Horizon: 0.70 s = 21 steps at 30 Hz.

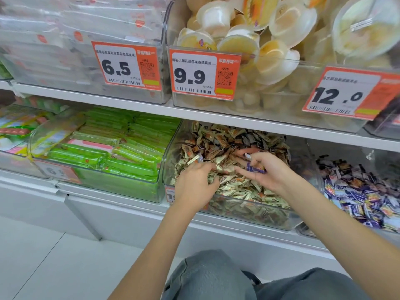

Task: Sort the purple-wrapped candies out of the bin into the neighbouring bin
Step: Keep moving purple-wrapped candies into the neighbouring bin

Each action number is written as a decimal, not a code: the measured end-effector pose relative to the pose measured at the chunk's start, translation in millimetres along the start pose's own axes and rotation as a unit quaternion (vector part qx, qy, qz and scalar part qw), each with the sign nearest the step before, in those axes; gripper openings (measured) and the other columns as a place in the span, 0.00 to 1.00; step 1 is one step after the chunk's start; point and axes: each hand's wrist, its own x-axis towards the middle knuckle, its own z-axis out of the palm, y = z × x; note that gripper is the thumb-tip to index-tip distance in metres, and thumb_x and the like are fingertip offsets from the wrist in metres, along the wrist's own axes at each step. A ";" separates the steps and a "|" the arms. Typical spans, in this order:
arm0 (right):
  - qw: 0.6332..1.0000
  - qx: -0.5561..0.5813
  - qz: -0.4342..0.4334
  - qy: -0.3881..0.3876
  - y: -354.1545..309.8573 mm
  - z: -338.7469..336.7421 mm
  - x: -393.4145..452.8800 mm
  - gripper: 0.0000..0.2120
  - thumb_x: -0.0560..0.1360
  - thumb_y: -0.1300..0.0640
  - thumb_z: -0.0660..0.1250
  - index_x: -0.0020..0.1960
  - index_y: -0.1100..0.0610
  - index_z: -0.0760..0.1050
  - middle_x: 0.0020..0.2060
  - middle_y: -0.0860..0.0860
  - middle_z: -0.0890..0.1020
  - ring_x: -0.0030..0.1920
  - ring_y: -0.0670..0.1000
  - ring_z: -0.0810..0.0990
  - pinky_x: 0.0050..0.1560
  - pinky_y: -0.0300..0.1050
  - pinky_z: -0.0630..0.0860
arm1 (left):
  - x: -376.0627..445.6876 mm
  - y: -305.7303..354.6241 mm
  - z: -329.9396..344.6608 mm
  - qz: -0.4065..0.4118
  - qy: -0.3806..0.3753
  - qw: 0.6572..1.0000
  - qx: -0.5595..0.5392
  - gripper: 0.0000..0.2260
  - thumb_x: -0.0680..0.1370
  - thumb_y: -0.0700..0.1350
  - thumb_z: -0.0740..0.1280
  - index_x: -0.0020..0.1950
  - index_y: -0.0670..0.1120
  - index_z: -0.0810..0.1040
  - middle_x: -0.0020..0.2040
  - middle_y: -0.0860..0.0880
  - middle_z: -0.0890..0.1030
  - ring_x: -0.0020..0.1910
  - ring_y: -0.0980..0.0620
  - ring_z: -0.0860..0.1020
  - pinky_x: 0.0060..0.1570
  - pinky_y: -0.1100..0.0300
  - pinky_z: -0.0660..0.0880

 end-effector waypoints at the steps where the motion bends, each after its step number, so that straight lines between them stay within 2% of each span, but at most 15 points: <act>1: 0.999 -0.034 -0.023 0.008 -0.7 -2.2 -2.6 0.16 0.69 0.77 0.53 0.44 0.65 0.76 0.54 0.58 0.80 0.59 0.55 0.77 0.45 0.50 0.81 | 0.1 0.2 -0.1 0.000 0.000 1.000 0.001 0.14 0.77 0.51 0.63 0.62 0.52 0.76 0.61 0.53 0.77 0.61 0.52 0.72 0.53 0.58 0.69; 4: 0.976 -0.194 -0.100 0.021 -3.7 -9.7 -13.1 0.18 0.68 0.77 0.53 0.37 0.61 0.77 0.51 0.57 0.82 0.56 0.52 0.79 0.43 0.42 0.80 | -1.4 -0.6 -0.5 -0.001 -0.004 1.000 0.003 0.14 0.77 0.52 0.63 0.61 0.53 0.77 0.61 0.54 0.77 0.62 0.53 0.71 0.52 0.59 0.69; 6: 0.952 -0.274 -0.135 0.034 -4.5 -16.9 -19.8 0.20 0.68 0.76 0.54 0.32 0.57 0.77 0.45 0.53 0.83 0.49 0.51 0.80 0.43 0.43 0.77 | -1.6 -0.8 -0.2 0.000 -0.013 1.000 0.002 0.13 0.77 0.52 0.63 0.61 0.53 0.77 0.61 0.54 0.77 0.62 0.53 0.71 0.52 0.59 0.70; 8: 0.938 -0.301 -0.164 0.049 -6.9 -25.9 -27.5 0.21 0.68 0.75 0.55 0.29 0.54 0.76 0.38 0.49 0.80 0.41 0.50 0.77 0.41 0.45 0.74 | -1.6 -0.4 -0.2 0.003 -0.015 1.000 0.006 0.13 0.78 0.51 0.62 0.61 0.53 0.77 0.61 0.54 0.78 0.62 0.53 0.71 0.53 0.58 0.70; 11: 0.913 -0.313 -0.240 0.108 -19.5 -49.6 -45.8 0.22 0.68 0.74 0.56 0.30 0.51 0.77 0.30 0.43 0.79 0.28 0.42 0.70 0.29 0.34 0.66 | -3.4 -0.2 -0.7 0.013 -0.010 1.000 0.008 0.12 0.78 0.50 0.62 0.60 0.52 0.78 0.60 0.53 0.78 0.62 0.53 0.72 0.53 0.57 0.71; 13: 0.874 -0.339 -0.310 0.157 -31.1 -73.7 -60.5 0.21 0.67 0.73 0.57 0.31 0.49 0.77 0.29 0.41 0.79 0.25 0.39 0.69 0.27 0.31 0.65 | -7.8 -0.4 -0.1 0.035 -0.003 0.999 0.017 0.11 0.78 0.49 0.62 0.58 0.51 0.79 0.58 0.53 0.80 0.60 0.52 0.74 0.51 0.56 0.72; 15: 0.840 -0.385 -0.330 0.194 -41.0 -98.8 -72.7 0.21 0.70 0.72 0.58 0.36 0.46 0.77 0.34 0.41 0.79 0.29 0.41 0.70 0.30 0.36 0.67 | -12.5 -0.1 0.5 0.056 0.008 0.998 0.031 0.11 0.78 0.48 0.62 0.56 0.50 0.80 0.56 0.53 0.81 0.57 0.52 0.75 0.48 0.56 0.72; 17: 0.822 -0.466 -0.277 0.174 -46.0 -120.0 -80.1 0.17 0.74 0.66 0.63 0.48 0.44 0.76 0.49 0.44 0.78 0.46 0.44 0.74 0.46 0.42 0.70 | -14.6 -0.5 -0.2 0.063 0.013 0.998 0.028 0.10 0.78 0.47 0.63 0.55 0.49 0.81 0.54 0.53 0.81 0.56 0.51 0.76 0.46 0.57 0.71; 19: 0.813 -0.531 -0.204 0.128 -45.9 -134.9 -85.9 0.17 0.75 0.59 0.66 0.60 0.44 0.72 0.62 0.44 0.72 0.60 0.44 0.69 0.59 0.44 0.66 | -15.9 -1.5 -2.2 0.065 0.016 0.998 -0.002 0.09 0.78 0.46 0.64 0.54 0.47 0.81 0.52 0.52 0.81 0.54 0.50 0.76 0.46 0.56 0.72; 21: 0.799 -0.544 -0.225 0.120 -42.6 -132.7 -89.6 0.17 0.76 0.59 0.66 0.60 0.42 0.71 0.63 0.41 0.71 0.62 0.40 0.67 0.60 0.40 0.64 | -19.6 -4.0 -5.6 0.063 0.035 0.997 -0.043 0.06 0.77 0.43 0.65 0.50 0.44 0.82 0.47 0.50 0.81 0.51 0.48 0.76 0.46 0.56 0.73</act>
